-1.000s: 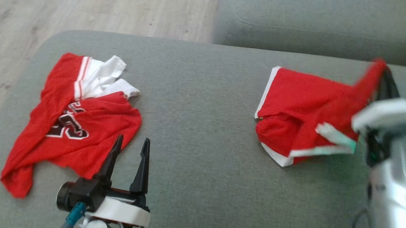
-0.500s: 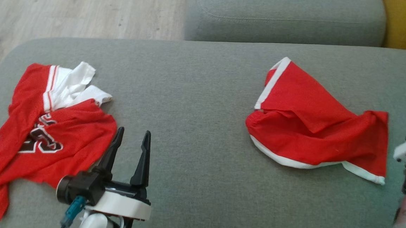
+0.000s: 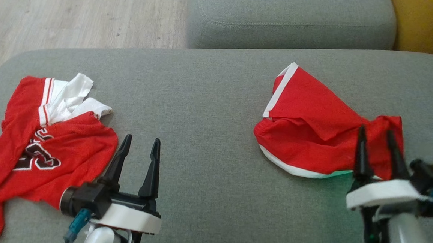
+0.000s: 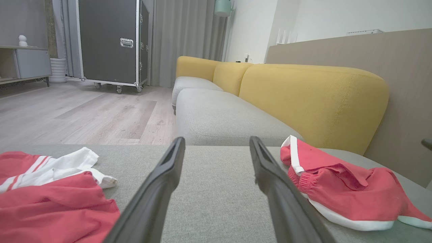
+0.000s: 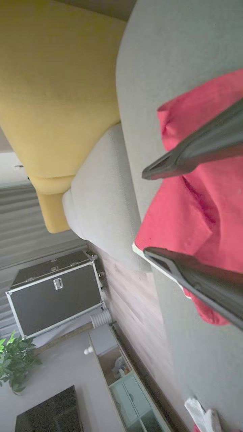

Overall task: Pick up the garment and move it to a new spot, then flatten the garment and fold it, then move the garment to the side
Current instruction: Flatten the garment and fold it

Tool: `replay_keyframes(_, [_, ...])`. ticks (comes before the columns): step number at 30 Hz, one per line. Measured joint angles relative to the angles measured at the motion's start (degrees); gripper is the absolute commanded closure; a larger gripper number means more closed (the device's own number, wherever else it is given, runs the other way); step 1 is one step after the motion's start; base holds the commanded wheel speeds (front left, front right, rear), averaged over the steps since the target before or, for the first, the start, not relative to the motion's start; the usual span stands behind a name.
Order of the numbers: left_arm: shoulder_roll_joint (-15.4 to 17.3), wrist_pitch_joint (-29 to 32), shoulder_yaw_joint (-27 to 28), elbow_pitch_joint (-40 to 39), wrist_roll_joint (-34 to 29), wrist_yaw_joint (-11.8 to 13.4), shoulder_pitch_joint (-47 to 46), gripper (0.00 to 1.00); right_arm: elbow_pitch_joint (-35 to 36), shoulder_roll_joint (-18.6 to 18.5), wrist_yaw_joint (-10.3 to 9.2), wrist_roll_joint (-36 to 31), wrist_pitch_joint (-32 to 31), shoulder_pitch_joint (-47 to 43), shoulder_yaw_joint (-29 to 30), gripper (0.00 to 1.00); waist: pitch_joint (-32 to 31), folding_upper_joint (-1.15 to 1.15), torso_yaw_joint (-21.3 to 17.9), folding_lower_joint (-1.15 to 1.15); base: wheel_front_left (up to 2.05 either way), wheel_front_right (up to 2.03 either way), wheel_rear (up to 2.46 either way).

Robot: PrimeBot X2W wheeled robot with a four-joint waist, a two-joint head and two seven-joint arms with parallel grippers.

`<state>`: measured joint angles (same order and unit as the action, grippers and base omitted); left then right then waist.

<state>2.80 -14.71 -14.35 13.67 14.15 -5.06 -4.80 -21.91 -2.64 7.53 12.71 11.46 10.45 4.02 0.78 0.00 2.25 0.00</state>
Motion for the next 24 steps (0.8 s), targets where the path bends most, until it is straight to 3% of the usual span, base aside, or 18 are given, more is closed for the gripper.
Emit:
replay_keyframes(6, [0.0, 0.0, 0.0, 0.0, 0.0, 0.0, 0.0, 0.00, 1.0, 0.0, 0.00, 0.1, 0.4, -1.6, -5.9, 0.00, -0.1, 0.00, 1.2, 0.00, 0.00, 0.00, 0.00])
replay_keyframes(11, [0.0, 0.0, -0.2, 0.0, -0.1, -0.1, 0.0, 0.00, -0.6, -0.1, 0.00, -1.2, -3.1, -0.7, -12.5, 0.00, 0.5, 0.00, 2.8, 0.00, 0.00, 0.00, 0.00])
replay_keyframes(18, [0.0, 0.0, -1.0, 0.4, 0.0, -0.1, -0.1, 0.00, -11.7, -0.1, 0.00, -0.3, -8.7, 5.5, -16.8, 0.00, 1.9, 0.00, 6.1, 0.00, 0.00, 0.00, 0.00])
replay_keyframes(24, [0.0, 0.0, -2.5, 0.8, 0.6, -0.1, -0.8, 0.00, -22.8, -0.2, 0.00, 0.2, -9.7, 12.0, -15.5, 0.00, 3.2, 0.00, 9.5, 0.00, 0.00, 0.00, 0.00])
